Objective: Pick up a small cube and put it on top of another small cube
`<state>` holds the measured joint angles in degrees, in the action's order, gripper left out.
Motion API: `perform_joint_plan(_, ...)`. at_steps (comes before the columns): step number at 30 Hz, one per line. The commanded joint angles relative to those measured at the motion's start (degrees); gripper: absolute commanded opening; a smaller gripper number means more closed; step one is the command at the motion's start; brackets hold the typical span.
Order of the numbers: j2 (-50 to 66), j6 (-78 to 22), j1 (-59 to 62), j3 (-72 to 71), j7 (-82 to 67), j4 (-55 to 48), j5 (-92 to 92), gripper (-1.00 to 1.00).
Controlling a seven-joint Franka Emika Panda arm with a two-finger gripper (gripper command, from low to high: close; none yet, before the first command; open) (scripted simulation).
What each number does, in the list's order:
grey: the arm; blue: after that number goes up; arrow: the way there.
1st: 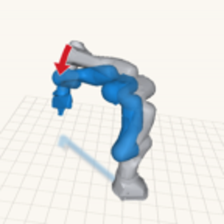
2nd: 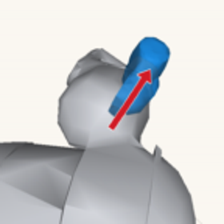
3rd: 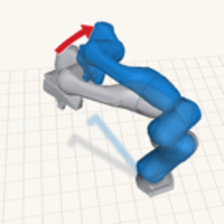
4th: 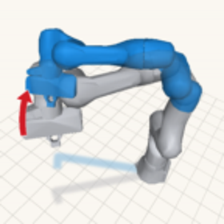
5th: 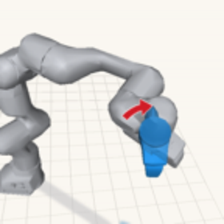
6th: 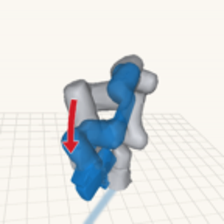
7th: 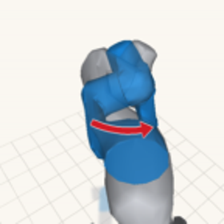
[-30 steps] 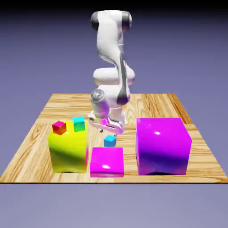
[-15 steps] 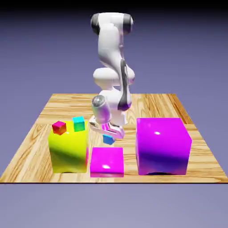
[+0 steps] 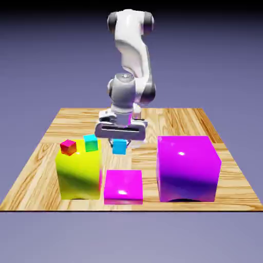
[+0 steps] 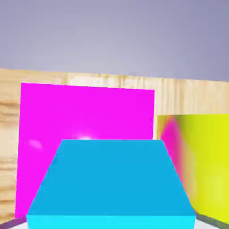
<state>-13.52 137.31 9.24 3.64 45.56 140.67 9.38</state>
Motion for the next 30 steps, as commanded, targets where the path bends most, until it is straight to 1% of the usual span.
perform_joint_plan(1, 0.34, 0.36, 2.08, 1.28, 2.01, -0.74, -1.38, -1.0)
perform_joint_plan(4, 1.37, 1.45, 8.31, 5.14, 7.71, -2.93, -6.04, -1.0)
perform_joint_plan(10, 7.28, 2.6, 19.11, 13.24, 22.47, -3.2, -20.25, -1.0)
perform_joint_plan(13, 11.22, 2.17, 22.1, 15.81, 29.95, -2.01, -27.48, -1.0)
perform_joint_plan(19, 19.62, -1.16, 21.51, 16.9, 44.33, 1.28, -39.68, -1.0)
perform_joint_plan(22, 19.98, -1.36, 22.07, 19.18, 46.53, 0.35, -41.43, -1.0)
perform_joint_plan(27, 29.85, 5.66, 23.35, 13.92, 38.33, -0.19, -52.78, -1.0)
perform_joint_plan(28, 29.85, 5.66, 23.35, 13.92, 38.33, -0.19, -52.78, 1.0)
perform_joint_plan(30, 27.78, 4.19, 23.08, 15.02, 40.05, -0.08, -50.4, 1.0)
